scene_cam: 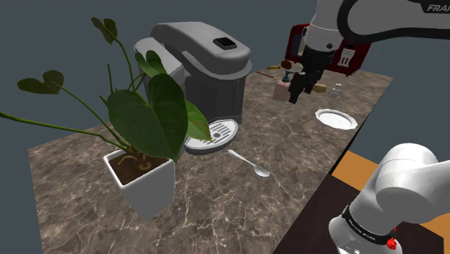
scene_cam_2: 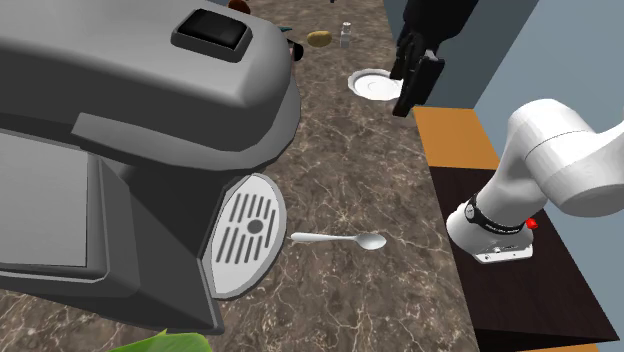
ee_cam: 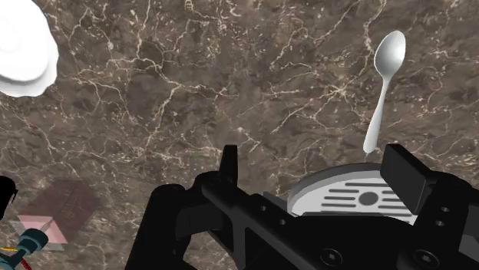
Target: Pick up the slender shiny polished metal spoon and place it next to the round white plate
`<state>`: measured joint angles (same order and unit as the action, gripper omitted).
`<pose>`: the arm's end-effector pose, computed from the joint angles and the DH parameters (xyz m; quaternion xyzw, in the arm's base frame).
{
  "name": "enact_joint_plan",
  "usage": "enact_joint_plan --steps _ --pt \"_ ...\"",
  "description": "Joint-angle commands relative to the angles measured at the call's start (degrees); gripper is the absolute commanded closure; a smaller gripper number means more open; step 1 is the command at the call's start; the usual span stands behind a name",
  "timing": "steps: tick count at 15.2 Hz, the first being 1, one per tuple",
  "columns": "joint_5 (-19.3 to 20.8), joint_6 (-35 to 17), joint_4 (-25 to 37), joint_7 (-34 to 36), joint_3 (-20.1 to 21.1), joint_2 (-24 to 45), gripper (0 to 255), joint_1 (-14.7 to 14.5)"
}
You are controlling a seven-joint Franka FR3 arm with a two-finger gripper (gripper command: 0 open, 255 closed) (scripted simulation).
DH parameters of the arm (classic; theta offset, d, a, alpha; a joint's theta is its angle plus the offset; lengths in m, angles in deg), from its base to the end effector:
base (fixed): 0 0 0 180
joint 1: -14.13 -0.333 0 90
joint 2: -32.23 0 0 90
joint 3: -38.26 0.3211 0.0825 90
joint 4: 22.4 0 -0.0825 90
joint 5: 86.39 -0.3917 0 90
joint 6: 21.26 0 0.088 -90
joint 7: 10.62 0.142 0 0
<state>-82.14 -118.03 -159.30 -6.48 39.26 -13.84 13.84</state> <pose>0.3212 -0.0013 0.5603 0.9974 -0.0247 0.0536 0.0409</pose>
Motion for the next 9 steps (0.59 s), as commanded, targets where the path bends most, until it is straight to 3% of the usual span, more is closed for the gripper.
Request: enact_joint_plan --steps 1,9 --pt "0.0 0.0 0.0 0.0 0.0 0.0 0 0.0" --pt "-5.6 -17.4 -12.9 7.8 3.7 1.5 0 -1.8"
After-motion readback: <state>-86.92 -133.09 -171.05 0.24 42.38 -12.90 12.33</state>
